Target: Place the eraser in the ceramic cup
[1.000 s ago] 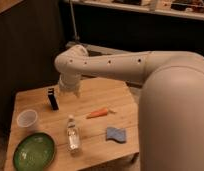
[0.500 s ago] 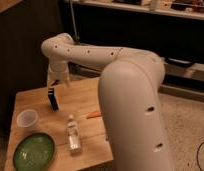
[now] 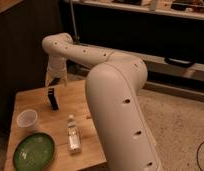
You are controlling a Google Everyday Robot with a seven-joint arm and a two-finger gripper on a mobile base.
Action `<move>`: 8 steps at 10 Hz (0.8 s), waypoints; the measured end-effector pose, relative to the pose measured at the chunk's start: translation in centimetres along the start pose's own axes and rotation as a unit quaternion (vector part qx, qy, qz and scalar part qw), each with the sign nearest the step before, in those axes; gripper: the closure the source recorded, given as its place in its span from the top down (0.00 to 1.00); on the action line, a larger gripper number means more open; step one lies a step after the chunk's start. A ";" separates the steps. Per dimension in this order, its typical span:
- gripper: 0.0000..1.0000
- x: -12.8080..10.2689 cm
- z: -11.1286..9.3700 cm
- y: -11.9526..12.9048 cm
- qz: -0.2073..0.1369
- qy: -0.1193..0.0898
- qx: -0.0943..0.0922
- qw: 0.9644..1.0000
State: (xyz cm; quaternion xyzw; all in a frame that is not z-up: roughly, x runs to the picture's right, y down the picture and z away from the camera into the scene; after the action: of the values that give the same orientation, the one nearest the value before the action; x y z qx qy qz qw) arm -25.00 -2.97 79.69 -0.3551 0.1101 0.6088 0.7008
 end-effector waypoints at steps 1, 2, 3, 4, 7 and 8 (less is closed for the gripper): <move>0.65 0.1 0.7 0.3 -0.002 0.006 0.001 1.000; 0.65 0.0 1.5 0.7 -0.004 0.012 0.003 1.000; 0.65 0.0 2.9 1.3 -0.006 0.021 0.006 1.000; 0.65 -0.3 4.3 1.4 -0.004 0.028 0.006 1.000; 0.45 -0.4 6.5 0.8 -0.001 0.050 0.008 0.999; 0.35 -0.3 7.1 1.0 -0.003 0.056 0.014 0.998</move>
State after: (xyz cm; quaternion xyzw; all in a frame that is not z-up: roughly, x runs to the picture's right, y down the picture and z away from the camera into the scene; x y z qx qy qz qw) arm -27.95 1.32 84.68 -0.3793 0.1562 0.5845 0.7001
